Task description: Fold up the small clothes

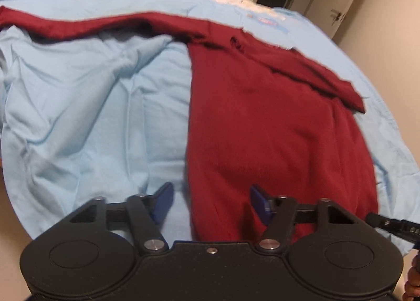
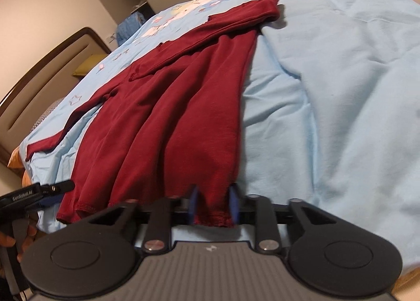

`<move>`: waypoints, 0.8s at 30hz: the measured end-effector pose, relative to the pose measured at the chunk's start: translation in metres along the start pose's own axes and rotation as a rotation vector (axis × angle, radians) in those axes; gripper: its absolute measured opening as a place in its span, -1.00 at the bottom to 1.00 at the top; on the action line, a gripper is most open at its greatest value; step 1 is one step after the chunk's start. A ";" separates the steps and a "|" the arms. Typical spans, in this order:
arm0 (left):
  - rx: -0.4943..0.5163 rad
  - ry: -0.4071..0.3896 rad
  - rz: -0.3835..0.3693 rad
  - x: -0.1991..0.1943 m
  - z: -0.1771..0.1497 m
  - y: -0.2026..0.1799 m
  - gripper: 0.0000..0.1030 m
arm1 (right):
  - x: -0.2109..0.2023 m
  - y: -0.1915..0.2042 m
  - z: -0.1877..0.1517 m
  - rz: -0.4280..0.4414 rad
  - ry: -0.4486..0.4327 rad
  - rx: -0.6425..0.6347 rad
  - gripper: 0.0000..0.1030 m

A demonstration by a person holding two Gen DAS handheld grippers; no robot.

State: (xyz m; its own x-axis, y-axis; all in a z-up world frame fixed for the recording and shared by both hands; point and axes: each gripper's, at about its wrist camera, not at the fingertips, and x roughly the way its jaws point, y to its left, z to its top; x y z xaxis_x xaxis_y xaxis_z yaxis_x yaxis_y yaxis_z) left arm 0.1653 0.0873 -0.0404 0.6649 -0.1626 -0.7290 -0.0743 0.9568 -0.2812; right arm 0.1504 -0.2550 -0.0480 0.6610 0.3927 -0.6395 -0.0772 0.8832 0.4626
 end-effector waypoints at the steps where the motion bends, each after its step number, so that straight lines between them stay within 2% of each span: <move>1: 0.007 0.010 0.013 0.001 -0.001 -0.002 -0.20 | -0.002 -0.001 -0.001 0.000 -0.010 0.003 -0.73; 2: 0.013 0.016 0.019 0.002 -0.001 -0.004 -0.31 | -0.003 0.000 -0.001 -0.004 -0.018 -0.001 -0.82; 4: -0.003 0.024 0.012 0.001 0.001 -0.005 -0.70 | -0.009 0.002 0.000 -0.019 -0.040 -0.017 -0.84; 6: -0.020 0.025 0.011 -0.002 0.002 -0.006 -0.87 | -0.018 0.004 0.002 -0.035 -0.071 -0.036 -0.85; 18: -0.082 -0.075 -0.018 -0.061 0.013 -0.009 -0.93 | -0.097 -0.014 0.028 -0.100 -0.192 -0.043 -0.88; 24: -0.104 -0.022 -0.027 -0.065 -0.002 -0.006 -0.93 | -0.120 -0.017 0.034 -0.168 -0.181 -0.118 -0.89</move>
State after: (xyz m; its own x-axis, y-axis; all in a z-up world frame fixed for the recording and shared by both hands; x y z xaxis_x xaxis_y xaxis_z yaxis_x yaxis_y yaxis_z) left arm 0.1211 0.0922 0.0073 0.6836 -0.1819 -0.7068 -0.1317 0.9218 -0.3646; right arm 0.0982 -0.3255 0.0419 0.7938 0.1955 -0.5759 -0.0346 0.9599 0.2781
